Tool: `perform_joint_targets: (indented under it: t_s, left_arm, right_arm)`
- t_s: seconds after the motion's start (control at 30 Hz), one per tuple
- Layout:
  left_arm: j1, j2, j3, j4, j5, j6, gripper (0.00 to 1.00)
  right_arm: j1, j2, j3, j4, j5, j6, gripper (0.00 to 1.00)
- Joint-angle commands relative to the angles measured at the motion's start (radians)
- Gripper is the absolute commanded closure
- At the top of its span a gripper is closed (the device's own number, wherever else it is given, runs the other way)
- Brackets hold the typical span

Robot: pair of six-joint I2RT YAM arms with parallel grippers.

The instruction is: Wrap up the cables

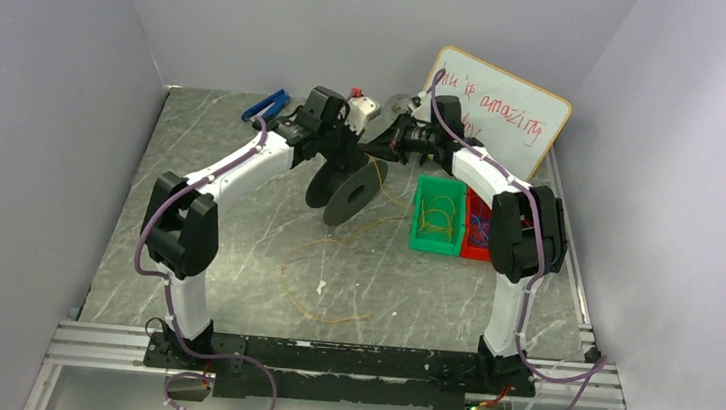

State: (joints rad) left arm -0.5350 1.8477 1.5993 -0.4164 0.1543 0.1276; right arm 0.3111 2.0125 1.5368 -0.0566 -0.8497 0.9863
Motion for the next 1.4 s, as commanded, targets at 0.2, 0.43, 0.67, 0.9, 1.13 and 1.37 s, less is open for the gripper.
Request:
perform_joint_targets:
  t_s: [0.2, 0.43, 0.67, 0.9, 1.13, 1.37]
  left_arm:
    - [-0.004, -0.001, 0.017, -0.024, 0.036, 0.006, 0.97]
    - [-0.005, 0.002, 0.023, -0.028, 0.043, 0.010, 0.97]
    - [-0.004, 0.006, 0.027, -0.032, 0.044, 0.015, 0.97]
    - [-0.004, 0.007, 0.031, -0.031, 0.032, 0.005, 0.76]
    - [-0.001, 0.003, 0.041, -0.044, 0.041, 0.007, 0.58]
    - [0.011, -0.003, 0.059, -0.064, 0.055, 0.019, 0.35]
  right_arm:
    - [-0.003, 0.000, 0.042, 0.015, 0.024, -0.017, 1.00]
    - [-0.001, 0.007, 0.065, 0.016, 0.004, -0.021, 1.00]
    - [-0.001, 0.020, 0.078, 0.025, 0.000, -0.015, 1.00]
    - [-0.002, 0.022, 0.080, 0.003, 0.014, -0.039, 1.00]
    - [-0.003, 0.030, 0.096, 0.002, 0.012, -0.039, 1.00]
    - [-0.003, 0.037, 0.101, 0.000, 0.015, -0.038, 1.00]
